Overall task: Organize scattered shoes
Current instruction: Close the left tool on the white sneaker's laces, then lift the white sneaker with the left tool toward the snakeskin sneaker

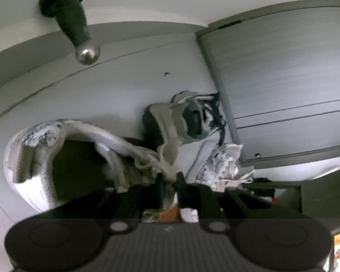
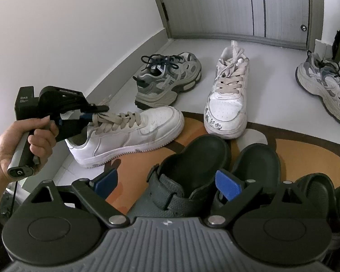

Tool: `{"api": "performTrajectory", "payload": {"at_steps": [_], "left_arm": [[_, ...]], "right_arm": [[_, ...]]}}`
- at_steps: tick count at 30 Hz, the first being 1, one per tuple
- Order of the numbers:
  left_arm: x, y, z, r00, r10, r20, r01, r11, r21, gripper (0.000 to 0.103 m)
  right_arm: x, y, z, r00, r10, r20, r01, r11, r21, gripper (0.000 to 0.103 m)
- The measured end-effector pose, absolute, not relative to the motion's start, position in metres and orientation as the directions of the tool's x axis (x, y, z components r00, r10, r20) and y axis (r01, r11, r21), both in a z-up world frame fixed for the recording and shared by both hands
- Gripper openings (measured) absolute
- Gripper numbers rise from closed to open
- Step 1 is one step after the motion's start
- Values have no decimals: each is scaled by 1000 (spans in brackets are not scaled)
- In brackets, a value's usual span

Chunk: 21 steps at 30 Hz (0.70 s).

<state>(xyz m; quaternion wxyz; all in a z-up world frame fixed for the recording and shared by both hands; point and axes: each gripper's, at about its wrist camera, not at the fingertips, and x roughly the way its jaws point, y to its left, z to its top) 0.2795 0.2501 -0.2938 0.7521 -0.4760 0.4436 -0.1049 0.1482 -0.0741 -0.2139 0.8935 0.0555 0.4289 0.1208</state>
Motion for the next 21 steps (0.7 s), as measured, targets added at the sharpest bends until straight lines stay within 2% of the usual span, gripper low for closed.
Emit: {"api": "performTrajectory", "payload": {"at_steps": [5, 11, 21], "left_arm": [[274, 252, -284, 631, -543, -554, -235, 547, -804, 9], [272, 253, -279, 657, -562, -503, -208, 506, -837, 9], [266, 255, -237, 685, -585, -435, -97, 519, -849, 9]], "right_arm": [[148, -69, -208, 610, 266, -746, -179, 964, 196, 96], [147, -66, -201, 620, 261, -740, -194, 965, 177, 96], [158, -54, -190, 621, 273, -735, -277, 953, 121, 96]]}}
